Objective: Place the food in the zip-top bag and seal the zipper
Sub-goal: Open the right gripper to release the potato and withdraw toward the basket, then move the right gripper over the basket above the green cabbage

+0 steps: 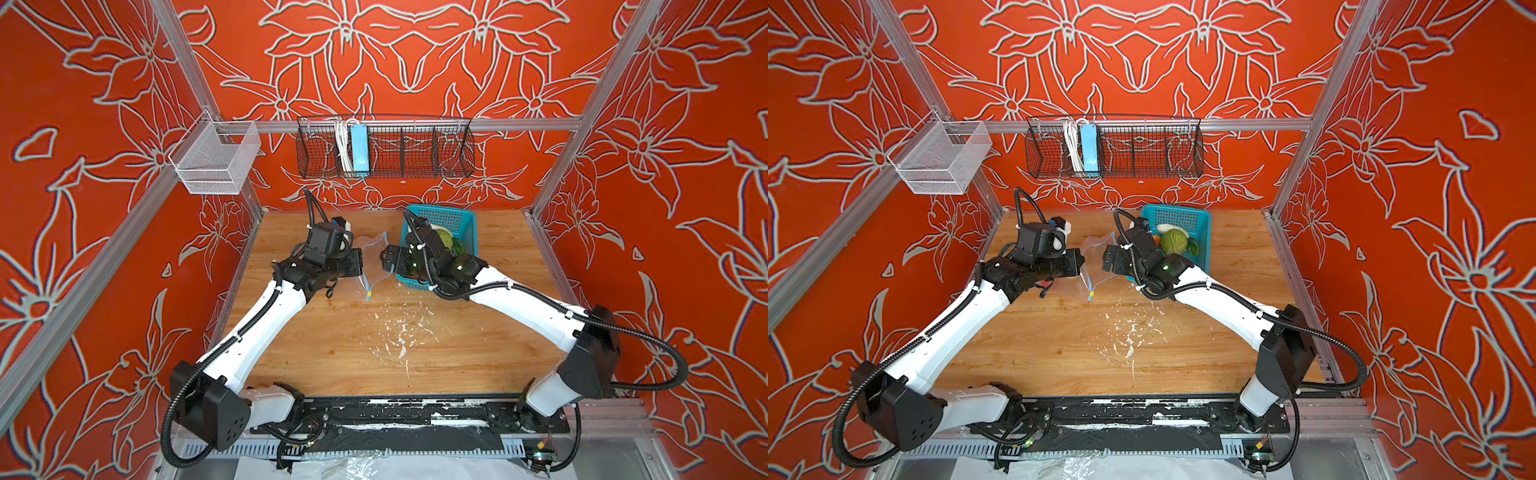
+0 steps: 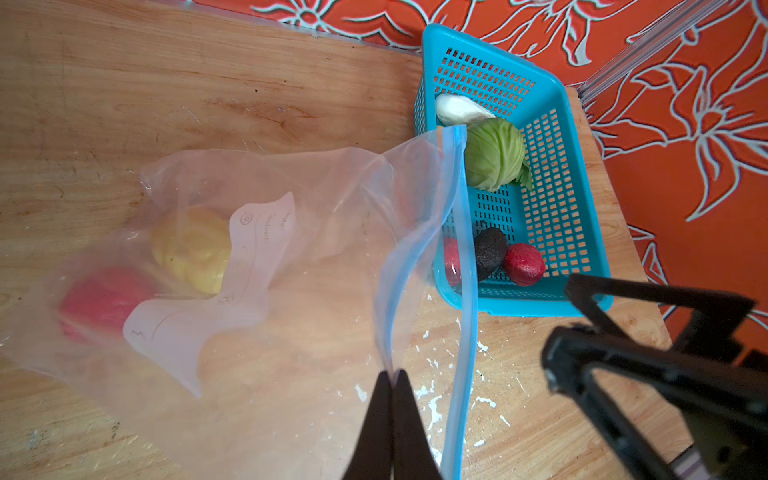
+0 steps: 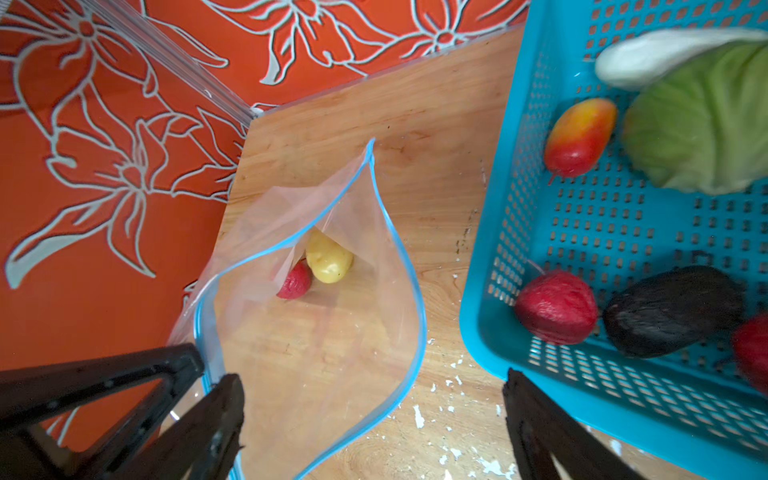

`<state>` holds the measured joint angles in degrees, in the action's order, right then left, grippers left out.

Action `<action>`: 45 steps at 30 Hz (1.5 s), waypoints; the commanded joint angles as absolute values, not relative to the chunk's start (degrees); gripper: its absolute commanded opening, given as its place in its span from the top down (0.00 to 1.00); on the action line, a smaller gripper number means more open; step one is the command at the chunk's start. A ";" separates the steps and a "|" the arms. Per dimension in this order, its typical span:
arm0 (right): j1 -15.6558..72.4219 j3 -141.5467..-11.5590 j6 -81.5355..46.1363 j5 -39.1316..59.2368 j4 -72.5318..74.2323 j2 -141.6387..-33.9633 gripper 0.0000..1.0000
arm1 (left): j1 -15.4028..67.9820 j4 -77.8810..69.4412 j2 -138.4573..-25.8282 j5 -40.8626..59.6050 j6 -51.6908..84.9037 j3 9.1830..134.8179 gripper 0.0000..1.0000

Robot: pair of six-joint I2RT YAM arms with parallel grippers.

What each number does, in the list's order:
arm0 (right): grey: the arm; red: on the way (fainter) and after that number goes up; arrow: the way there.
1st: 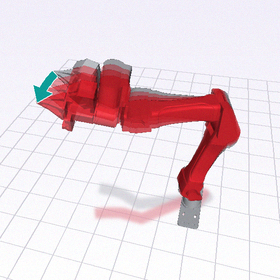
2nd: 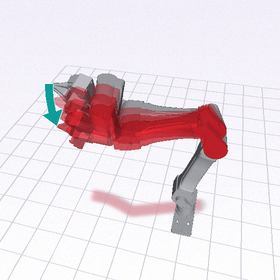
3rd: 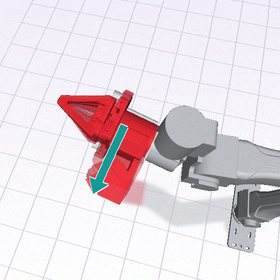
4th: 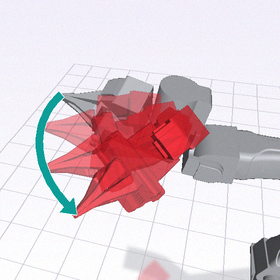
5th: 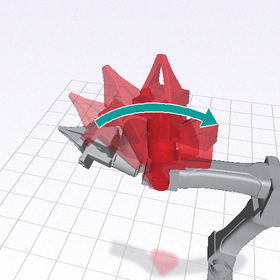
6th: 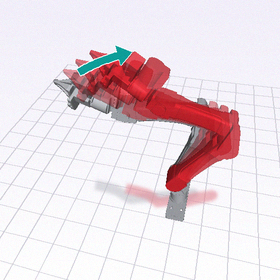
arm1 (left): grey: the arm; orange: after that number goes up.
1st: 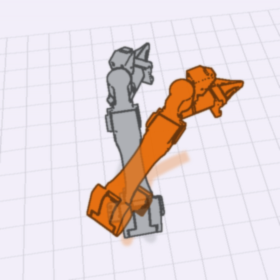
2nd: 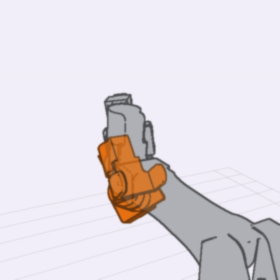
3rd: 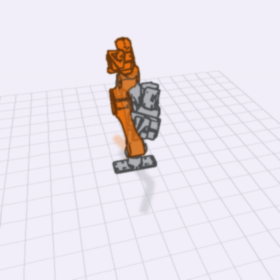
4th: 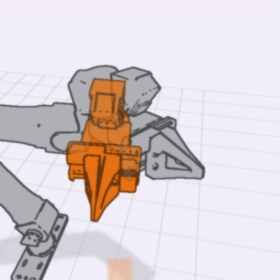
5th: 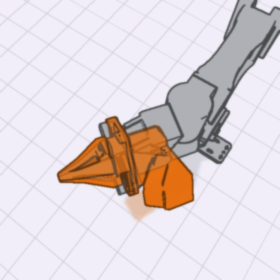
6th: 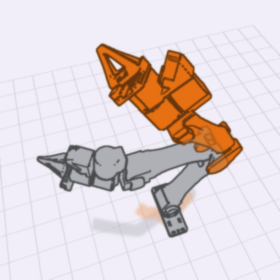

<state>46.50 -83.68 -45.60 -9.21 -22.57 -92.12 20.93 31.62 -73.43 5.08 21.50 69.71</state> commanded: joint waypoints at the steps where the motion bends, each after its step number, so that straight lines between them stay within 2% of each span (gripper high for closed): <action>1: 45.82 -89.15 -45.42 -14.51 -30.91 -93.92 0.02 | 20.56 31.83 -72.31 4.74 21.38 69.17 1.00; 7: 44.09 -93.93 -47.16 -23.03 -39.32 -95.81 0.02 | 20.57 31.90 -72.33 4.79 21.29 69.08 1.00; 17: 35.70 -93.81 -44.33 -19.98 -42.88 -95.49 0.02 | 20.57 31.82 -71.79 4.35 21.41 68.99 1.00; 23: 33.02 -95.78 -41.37 -23.96 -45.77 -97.87 0.02 | 20.57 31.73 -71.59 4.51 21.41 68.91 1.00; 35: 29.11 -109.35 -31.36 -20.37 -52.80 -112.22 0.02 | 20.57 31.64 -71.38 4.32 21.63 68.64 1.00; 45: 25.44 -118.07 -29.77 -16.65 -56.09 -121.48 0.02 | 20.57 31.53 -71.03 4.02 21.54 68.47 1.00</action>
